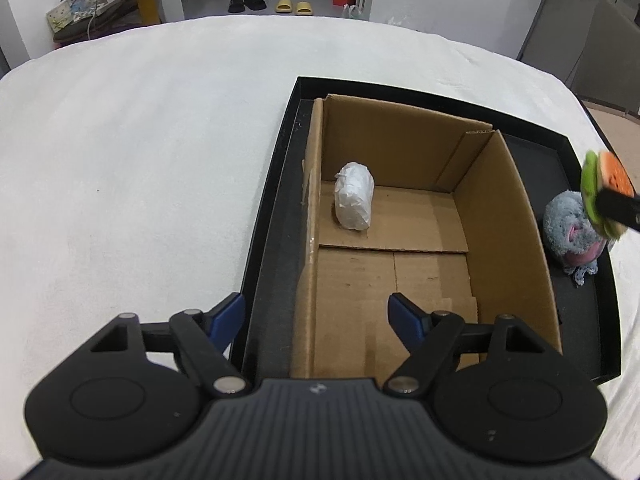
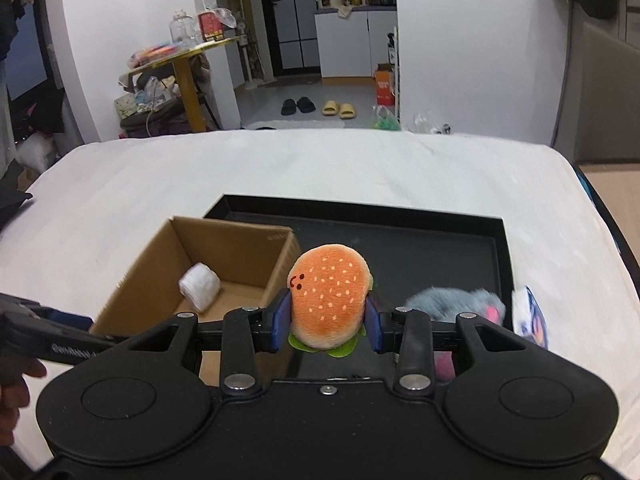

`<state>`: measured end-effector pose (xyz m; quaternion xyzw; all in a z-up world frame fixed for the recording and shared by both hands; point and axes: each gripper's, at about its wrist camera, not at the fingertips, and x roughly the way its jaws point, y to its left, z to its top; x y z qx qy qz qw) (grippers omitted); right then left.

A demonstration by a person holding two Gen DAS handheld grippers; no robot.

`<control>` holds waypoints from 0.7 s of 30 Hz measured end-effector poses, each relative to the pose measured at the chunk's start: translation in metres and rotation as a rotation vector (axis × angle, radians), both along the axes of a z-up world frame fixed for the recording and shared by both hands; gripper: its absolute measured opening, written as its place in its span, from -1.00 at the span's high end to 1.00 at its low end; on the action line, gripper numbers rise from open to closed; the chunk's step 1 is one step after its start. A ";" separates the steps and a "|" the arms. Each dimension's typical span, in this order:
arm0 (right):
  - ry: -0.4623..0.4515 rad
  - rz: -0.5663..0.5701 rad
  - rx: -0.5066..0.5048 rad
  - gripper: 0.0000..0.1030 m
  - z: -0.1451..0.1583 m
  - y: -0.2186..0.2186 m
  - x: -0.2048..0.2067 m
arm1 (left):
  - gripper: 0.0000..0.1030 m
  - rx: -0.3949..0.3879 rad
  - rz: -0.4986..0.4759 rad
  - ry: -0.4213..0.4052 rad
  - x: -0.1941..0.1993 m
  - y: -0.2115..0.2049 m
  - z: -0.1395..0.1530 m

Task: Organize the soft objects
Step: 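Lift the plush burger with the right gripper and carry it over the box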

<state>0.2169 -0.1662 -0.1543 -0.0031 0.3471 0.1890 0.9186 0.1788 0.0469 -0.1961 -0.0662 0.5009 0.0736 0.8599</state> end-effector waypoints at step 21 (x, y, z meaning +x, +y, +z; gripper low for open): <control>0.000 0.113 -0.019 0.27 0.002 0.074 0.020 | 0.79 -0.096 -0.046 -0.009 0.007 0.029 -0.004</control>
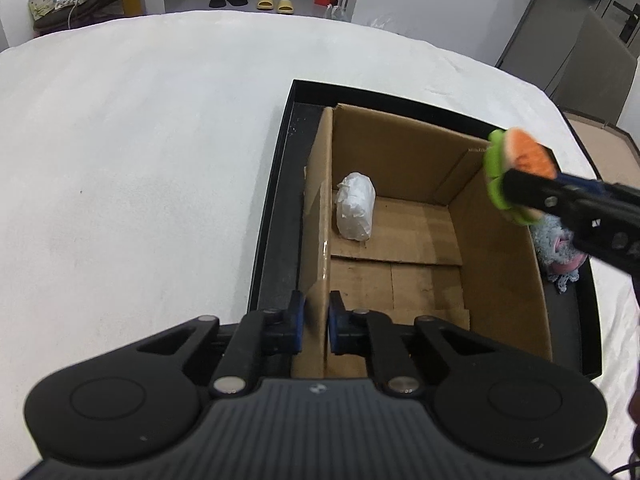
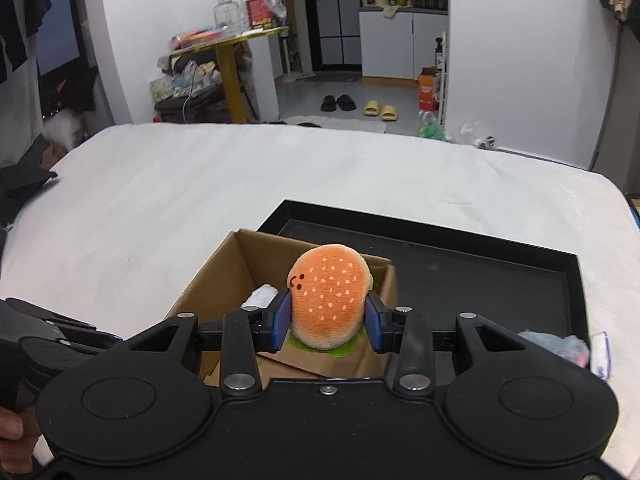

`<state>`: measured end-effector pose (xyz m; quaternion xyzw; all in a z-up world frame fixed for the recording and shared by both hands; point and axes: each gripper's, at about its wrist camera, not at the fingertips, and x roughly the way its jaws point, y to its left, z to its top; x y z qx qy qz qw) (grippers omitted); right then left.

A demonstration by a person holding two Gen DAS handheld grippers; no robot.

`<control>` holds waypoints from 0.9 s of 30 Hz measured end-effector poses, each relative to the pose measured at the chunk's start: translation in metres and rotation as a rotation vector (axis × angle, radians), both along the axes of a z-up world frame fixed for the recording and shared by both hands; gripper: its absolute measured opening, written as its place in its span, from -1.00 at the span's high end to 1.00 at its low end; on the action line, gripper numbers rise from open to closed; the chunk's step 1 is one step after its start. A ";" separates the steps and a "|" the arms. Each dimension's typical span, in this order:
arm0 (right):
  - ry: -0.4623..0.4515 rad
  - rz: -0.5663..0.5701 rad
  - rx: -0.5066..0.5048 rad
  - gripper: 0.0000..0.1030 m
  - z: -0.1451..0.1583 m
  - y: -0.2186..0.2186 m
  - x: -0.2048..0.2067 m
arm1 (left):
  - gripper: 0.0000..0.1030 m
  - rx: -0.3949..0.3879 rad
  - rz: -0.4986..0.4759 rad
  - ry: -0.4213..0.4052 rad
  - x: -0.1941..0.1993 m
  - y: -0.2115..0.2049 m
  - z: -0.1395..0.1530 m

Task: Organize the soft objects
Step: 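Lift the plush burger with the right gripper and carry it over the box, then open the right gripper to drop the burger into the box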

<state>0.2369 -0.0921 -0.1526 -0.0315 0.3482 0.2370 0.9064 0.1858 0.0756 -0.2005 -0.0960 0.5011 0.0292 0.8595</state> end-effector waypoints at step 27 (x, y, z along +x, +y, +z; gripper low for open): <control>0.029 -0.011 0.000 -0.10 -0.017 0.018 0.000 | 0.78 -0.032 0.007 -0.004 -0.002 0.004 0.008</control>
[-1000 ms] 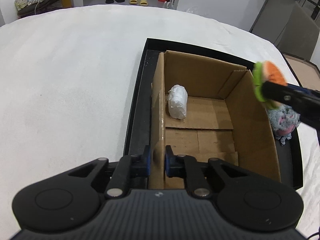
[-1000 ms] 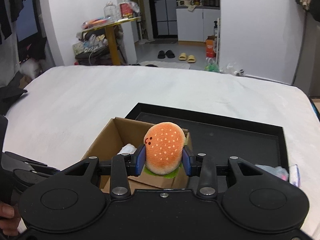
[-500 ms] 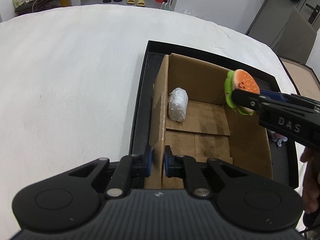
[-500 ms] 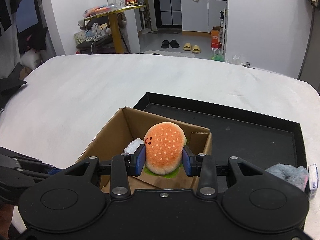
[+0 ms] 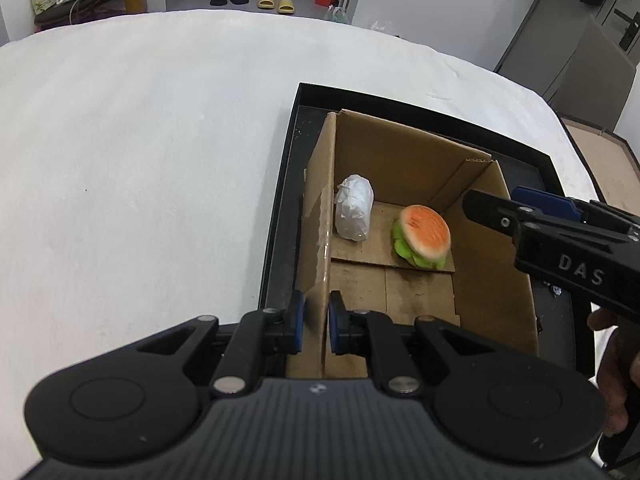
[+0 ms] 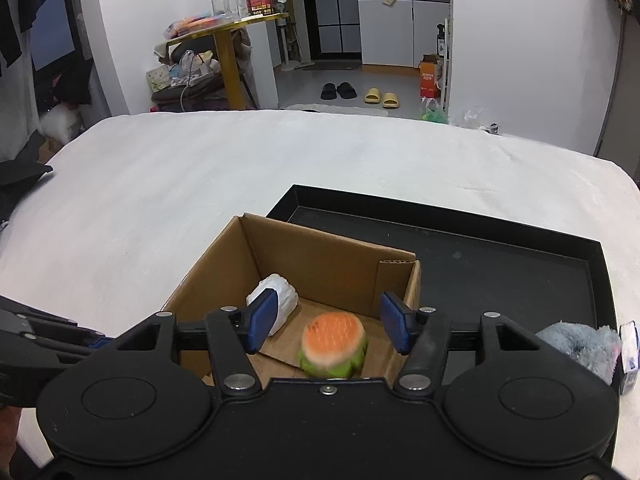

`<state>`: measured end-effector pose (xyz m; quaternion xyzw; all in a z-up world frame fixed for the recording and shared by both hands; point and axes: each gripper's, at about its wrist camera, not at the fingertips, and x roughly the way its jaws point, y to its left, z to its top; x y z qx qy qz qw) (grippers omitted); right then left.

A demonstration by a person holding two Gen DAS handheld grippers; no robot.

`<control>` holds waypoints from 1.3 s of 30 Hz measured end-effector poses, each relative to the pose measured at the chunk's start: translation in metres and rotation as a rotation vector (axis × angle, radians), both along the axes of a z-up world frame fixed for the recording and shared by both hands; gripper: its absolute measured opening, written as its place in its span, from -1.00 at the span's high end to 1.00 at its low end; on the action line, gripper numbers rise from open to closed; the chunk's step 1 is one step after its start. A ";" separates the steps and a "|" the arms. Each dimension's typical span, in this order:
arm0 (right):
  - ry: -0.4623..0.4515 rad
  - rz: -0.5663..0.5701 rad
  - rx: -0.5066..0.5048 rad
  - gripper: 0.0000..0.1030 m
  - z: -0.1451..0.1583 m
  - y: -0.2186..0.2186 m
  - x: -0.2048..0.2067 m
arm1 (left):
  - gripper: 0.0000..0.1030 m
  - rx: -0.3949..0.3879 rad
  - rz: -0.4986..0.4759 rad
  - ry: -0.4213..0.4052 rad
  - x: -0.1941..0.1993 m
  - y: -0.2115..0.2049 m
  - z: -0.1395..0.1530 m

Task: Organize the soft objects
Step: 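Open the right gripper to drop the burger into the box, then grasp the black beaded keychain with the right gripper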

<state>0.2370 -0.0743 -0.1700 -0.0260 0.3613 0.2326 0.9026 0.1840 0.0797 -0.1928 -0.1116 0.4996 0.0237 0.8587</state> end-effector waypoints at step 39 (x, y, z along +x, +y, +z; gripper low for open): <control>0.106 -0.150 0.026 -0.26 -0.040 -0.115 -0.018 | -0.51 0.147 0.043 0.055 0.010 -0.036 0.001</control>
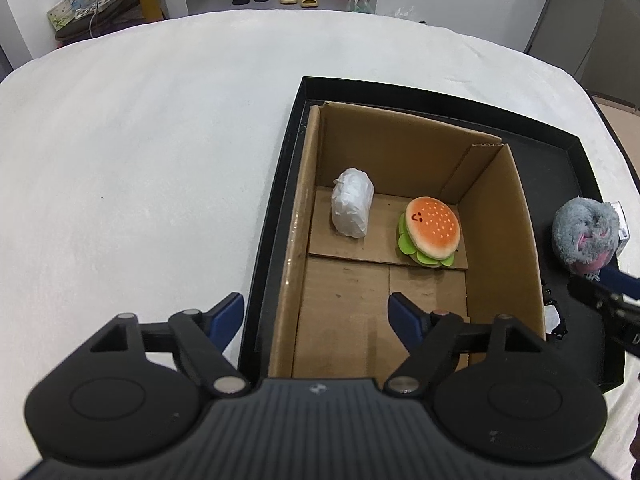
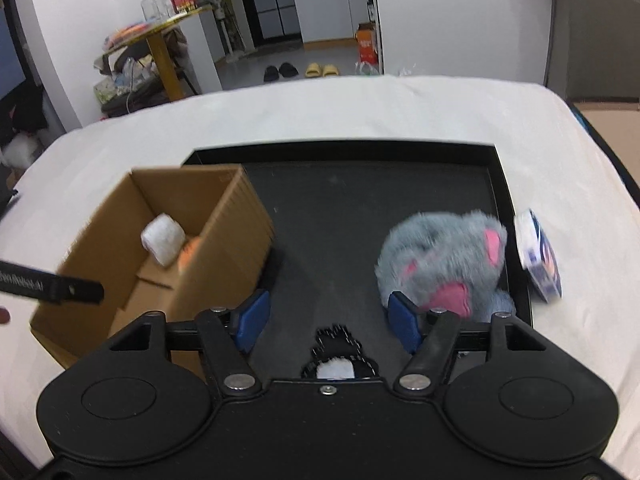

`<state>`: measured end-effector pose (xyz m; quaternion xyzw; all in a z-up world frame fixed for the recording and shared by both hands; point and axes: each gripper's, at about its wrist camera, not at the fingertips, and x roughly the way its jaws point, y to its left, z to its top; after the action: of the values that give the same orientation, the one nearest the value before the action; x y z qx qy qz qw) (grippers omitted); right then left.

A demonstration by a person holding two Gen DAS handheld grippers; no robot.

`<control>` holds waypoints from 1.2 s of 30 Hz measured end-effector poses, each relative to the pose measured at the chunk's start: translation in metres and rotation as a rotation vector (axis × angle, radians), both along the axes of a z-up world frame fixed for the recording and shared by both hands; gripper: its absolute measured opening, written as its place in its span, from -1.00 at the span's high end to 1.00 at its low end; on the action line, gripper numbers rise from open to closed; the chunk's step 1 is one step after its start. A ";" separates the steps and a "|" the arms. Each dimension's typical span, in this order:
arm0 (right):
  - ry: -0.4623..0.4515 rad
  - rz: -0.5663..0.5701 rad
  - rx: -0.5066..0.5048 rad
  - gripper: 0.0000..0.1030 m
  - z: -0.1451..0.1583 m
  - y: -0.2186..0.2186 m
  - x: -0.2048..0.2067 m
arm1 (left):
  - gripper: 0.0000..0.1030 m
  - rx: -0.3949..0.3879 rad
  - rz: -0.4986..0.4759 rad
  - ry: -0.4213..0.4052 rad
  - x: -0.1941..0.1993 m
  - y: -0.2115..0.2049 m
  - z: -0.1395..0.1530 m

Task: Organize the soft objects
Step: 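Grasp the black beaded keychain with the right gripper, then lift the keychain with the right gripper and carry it over the box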

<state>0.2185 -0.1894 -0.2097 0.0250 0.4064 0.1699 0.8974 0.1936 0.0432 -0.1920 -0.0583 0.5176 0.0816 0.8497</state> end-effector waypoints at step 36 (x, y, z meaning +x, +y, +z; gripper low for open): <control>0.075 0.013 -0.013 0.44 -0.033 -0.019 -0.008 | -0.63 0.033 0.023 0.007 0.004 -0.016 -0.005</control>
<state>0.2108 -0.2080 -0.2428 0.0232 0.4410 0.1719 0.8806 0.1977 0.0276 -0.1971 -0.0498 0.5186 0.1004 0.8476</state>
